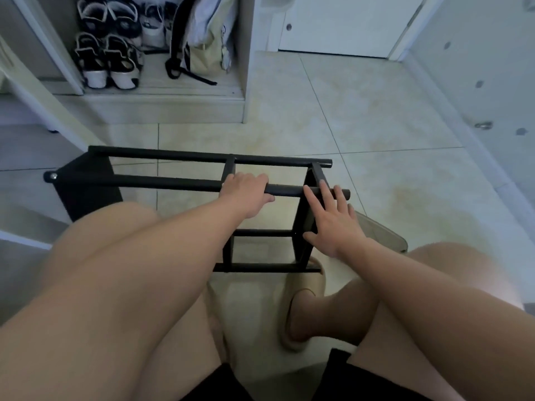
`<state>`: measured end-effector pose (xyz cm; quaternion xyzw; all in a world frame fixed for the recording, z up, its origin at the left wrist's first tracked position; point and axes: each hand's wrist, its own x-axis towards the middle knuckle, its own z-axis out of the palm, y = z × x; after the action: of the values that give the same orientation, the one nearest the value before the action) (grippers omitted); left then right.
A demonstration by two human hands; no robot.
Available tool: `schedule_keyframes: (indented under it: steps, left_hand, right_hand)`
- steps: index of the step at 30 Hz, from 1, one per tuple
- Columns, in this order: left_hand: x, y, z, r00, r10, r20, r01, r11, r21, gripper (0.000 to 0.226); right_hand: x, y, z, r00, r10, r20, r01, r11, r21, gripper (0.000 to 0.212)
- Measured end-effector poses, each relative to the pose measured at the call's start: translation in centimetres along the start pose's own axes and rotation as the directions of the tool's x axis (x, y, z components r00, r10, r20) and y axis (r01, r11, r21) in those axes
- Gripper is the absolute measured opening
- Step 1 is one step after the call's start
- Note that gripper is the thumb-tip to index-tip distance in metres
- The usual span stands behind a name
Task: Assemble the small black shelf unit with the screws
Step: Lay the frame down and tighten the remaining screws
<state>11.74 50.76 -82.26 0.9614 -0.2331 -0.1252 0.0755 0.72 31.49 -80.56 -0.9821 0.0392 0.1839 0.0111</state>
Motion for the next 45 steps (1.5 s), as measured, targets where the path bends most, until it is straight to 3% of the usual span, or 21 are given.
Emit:
schedule_keyframes:
  steps: [5,9,17,19,23,30,36,41,45]
  left_hand:
    - [5.7,-1.1,0.0,0.999,-0.051,-0.015,0.049,0.996,-0.077,0.013]
    - [11.3,-2.6,-0.8,0.995,-0.084,0.055,0.088,0.993,-0.076,0.008]
    - [19.9,-10.9,-0.7,0.981,-0.082,0.174,0.099,0.991,-0.095,0.009]
    - [21.2,-12.2,0.8,0.992,-0.043,0.116,0.05,0.997,-0.054,0.014]
    - [22.4,-12.9,6.4,0.99,-0.042,-0.131,0.052,0.996,0.076,0.021]
    - [26.4,-13.5,11.8,0.985,-0.104,-0.14,0.116,0.99,0.082,0.023]
    - [27.9,-13.6,11.3,0.978,-0.149,-0.148,0.165,0.981,0.102,0.024]
    - [26.4,-11.5,9.0,0.959,-0.283,-0.01,0.281,0.949,0.142,0.043]
    - [24.3,-7.6,6.3,0.99,-0.133,0.05,0.124,0.98,0.157,0.056]
  right_hand:
    - [7.8,0.6,-1.9,0.999,0.04,0.036,-0.041,0.999,0.033,0.101]
    - [14.4,0.3,-2.9,0.997,0.048,0.052,-0.053,0.995,0.088,0.1]
    - [25.1,0.1,-1.5,0.99,-0.134,-0.05,0.137,0.989,0.06,0.096]
    - [26.8,0.0,-0.1,0.988,-0.137,-0.069,0.143,0.986,0.086,0.094]
    - [29.2,-0.2,4.3,0.986,-0.14,-0.092,0.145,0.988,0.057,0.087]
    - [33.9,0.7,8.6,0.995,-0.1,-0.023,0.101,0.992,0.076,0.079]
    - [36.2,0.7,8.5,0.993,-0.102,-0.062,0.109,0.988,0.106,0.08]
    - [32.7,2.9,6.6,0.992,-0.121,-0.029,0.123,0.989,0.081,0.077]
    - [27.0,6.7,5.0,0.995,-0.096,-0.011,0.096,0.995,0.025,0.076]
